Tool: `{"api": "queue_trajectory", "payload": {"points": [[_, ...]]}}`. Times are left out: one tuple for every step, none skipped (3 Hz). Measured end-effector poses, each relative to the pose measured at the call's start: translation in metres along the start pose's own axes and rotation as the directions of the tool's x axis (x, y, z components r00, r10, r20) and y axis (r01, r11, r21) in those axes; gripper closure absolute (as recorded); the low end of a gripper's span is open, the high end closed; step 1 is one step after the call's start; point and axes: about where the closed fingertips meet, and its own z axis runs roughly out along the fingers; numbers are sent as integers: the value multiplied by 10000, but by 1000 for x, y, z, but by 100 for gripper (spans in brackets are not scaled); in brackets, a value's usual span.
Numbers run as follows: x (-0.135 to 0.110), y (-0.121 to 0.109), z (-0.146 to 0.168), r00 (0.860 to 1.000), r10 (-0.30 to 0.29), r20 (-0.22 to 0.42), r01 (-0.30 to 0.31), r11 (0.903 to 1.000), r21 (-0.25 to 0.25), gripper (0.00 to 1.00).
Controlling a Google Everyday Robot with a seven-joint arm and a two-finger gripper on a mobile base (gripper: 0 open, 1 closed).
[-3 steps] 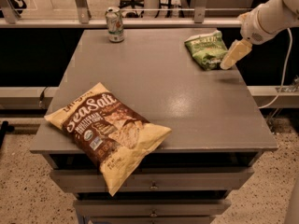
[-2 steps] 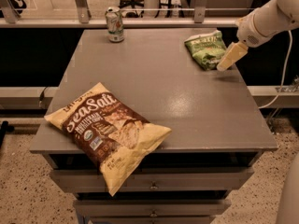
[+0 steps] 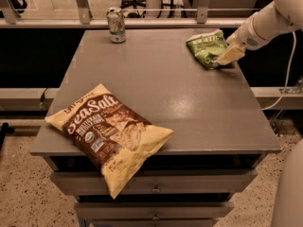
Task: Move green jalapeno chip bag near brown chip bag
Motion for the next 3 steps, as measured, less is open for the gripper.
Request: {"api": "queue_trajectory", "payload": {"points": [[0, 4, 0, 9998, 159, 83, -158, 9998, -121, 65], [-6, 9, -4, 9994, 197, 270, -190, 9994, -273, 88], [-33, 21, -18, 9966, -229, 789, 267, 9985, -476, 100]]}}
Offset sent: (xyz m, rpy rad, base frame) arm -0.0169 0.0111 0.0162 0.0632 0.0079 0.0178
